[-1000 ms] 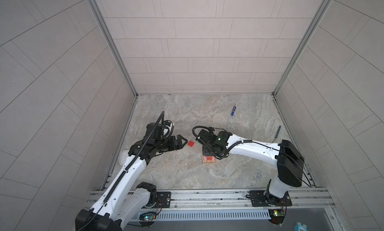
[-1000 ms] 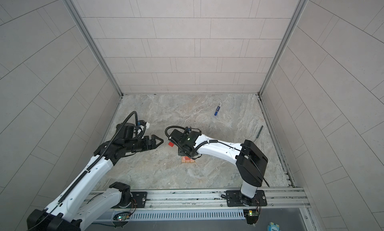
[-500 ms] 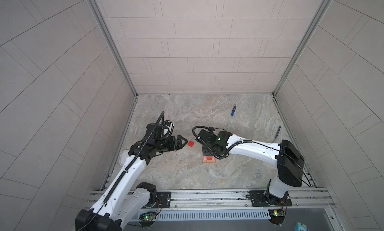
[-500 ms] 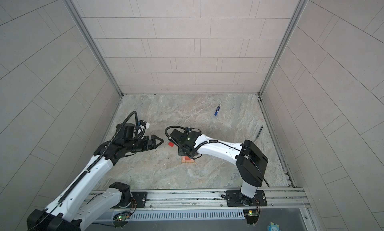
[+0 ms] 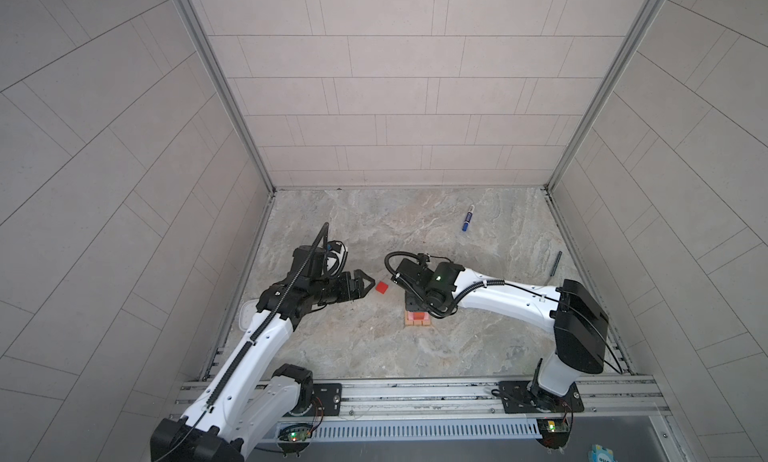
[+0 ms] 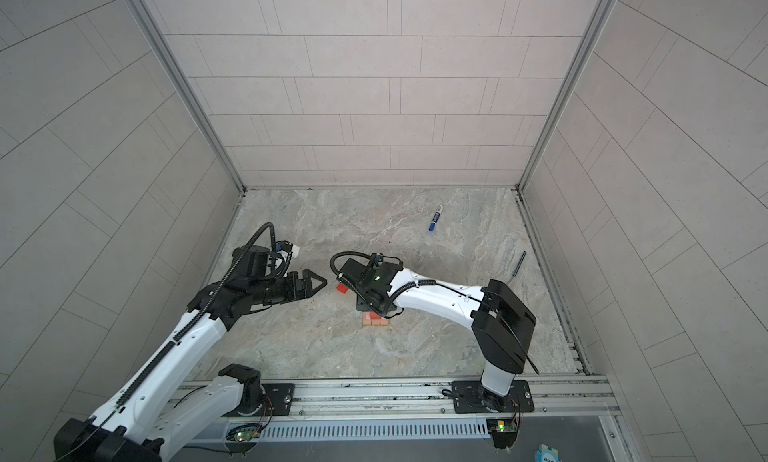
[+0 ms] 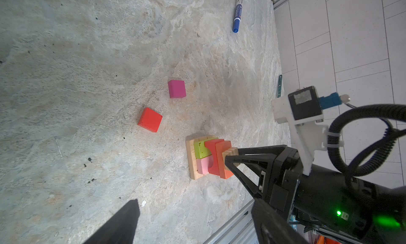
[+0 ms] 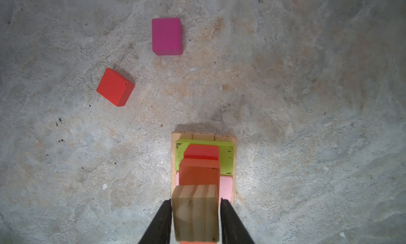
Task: Build the wood block tower
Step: 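Lower the wooden cube beside the orange bar on the stack, then open the right gripper and raise it away from the stack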
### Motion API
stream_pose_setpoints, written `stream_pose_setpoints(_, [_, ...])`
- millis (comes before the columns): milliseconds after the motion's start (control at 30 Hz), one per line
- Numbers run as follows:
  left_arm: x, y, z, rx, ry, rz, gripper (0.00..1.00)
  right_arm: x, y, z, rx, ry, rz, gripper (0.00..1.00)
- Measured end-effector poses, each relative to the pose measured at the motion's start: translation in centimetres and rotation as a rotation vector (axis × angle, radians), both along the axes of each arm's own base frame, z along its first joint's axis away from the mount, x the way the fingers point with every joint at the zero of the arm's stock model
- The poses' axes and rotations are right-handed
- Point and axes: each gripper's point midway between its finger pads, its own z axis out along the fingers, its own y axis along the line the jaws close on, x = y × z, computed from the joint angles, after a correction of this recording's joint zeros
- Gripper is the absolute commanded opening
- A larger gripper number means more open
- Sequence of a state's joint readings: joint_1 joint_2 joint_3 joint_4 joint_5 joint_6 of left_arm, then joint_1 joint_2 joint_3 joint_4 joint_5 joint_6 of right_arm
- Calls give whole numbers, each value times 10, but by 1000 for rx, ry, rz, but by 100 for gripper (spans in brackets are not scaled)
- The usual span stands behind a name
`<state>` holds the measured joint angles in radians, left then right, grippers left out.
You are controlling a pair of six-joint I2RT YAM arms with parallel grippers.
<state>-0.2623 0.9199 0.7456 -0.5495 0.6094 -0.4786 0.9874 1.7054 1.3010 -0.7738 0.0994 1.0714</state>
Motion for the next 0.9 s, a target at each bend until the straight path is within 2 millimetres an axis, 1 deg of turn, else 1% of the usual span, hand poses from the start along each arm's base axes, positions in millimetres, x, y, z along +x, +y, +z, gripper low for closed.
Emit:
stream_pose_setpoints(333, [0, 0, 0, 0, 0, 0, 87, 0, 0, 0, 1, 1, 1, 41])
stream_pose_setpoints(467, [0, 0, 0, 0, 0, 0, 87, 0, 0, -1, 0, 1, 2, 45])
stream_pose_setpoints(567, [0, -1, 0, 0, 0, -3, 87, -3, -4, -2, -6, 3, 9, 53])
stream_pose_setpoints(667, [-1, -1, 0, 0, 1, -3, 87, -6, -7, 1, 0, -2, 27, 63])
stream_pose_setpoints(900, [0, 0, -2, 4, 6, -2, 87, -9, -10, 20, 55, -53, 69, 82])
